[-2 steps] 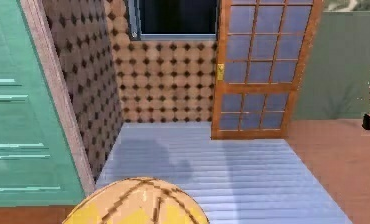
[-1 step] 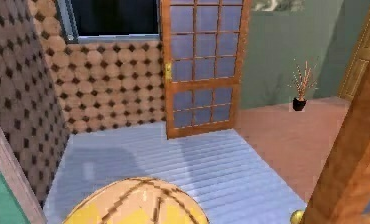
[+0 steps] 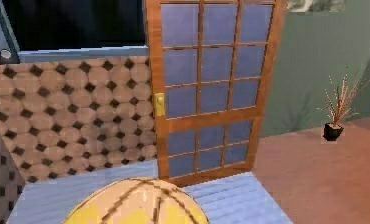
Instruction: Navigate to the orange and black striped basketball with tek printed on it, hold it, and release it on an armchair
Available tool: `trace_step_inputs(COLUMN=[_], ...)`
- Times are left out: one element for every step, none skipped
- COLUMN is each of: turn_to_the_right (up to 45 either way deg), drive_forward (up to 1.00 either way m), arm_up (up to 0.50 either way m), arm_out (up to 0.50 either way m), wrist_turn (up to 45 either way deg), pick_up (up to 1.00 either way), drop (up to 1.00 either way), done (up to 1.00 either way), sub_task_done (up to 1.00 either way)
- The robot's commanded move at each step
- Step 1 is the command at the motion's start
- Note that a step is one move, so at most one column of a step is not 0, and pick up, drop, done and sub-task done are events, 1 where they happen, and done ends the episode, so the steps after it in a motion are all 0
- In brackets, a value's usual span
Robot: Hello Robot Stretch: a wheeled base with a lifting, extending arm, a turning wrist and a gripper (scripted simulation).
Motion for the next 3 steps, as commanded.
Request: trace_step_inputs(turn_to_the_right=[45.0,12.0,0.0], drive_forward=[0.00,0.00,1.00], arm_up=[0.00,0.00,0.00], arm_out=[0.00,0.00,0.00], wrist_turn=[0.0,0.0,0.0], pick_up=[0.00,0.00,0.00], drop=[0.00,0.00,0.00], done=[0.00,0.00,0.00], sub_task_done=[0.00,0.00,0.00])
